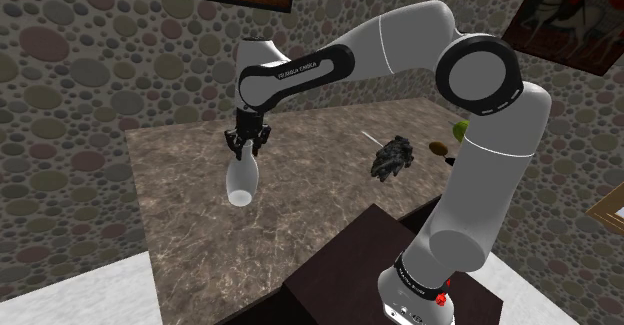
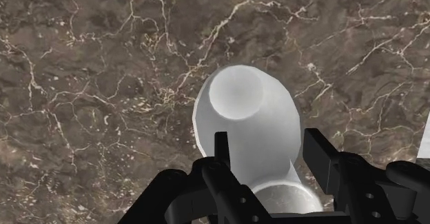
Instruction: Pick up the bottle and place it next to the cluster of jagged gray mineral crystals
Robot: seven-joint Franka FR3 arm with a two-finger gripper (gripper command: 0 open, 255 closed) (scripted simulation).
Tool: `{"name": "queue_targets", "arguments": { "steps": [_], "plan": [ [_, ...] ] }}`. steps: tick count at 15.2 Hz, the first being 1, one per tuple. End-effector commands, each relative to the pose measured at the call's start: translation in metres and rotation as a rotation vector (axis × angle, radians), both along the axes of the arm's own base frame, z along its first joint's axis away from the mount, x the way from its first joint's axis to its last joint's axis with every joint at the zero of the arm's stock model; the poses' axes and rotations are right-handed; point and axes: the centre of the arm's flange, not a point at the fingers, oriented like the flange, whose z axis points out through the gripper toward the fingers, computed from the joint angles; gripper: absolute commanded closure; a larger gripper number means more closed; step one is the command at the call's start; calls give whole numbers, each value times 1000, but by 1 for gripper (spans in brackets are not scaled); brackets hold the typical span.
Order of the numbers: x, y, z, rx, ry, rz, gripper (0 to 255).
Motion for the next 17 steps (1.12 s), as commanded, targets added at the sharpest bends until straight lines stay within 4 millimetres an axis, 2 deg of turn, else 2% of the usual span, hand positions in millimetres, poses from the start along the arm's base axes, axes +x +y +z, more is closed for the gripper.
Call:
{"name": "queue_targets", "arguments": {
  "steps": [1,17],
  "plan": [
    [0,0,0,0,0,0,255],
    [0,0,84,0,0,0,255]
  ]
}}
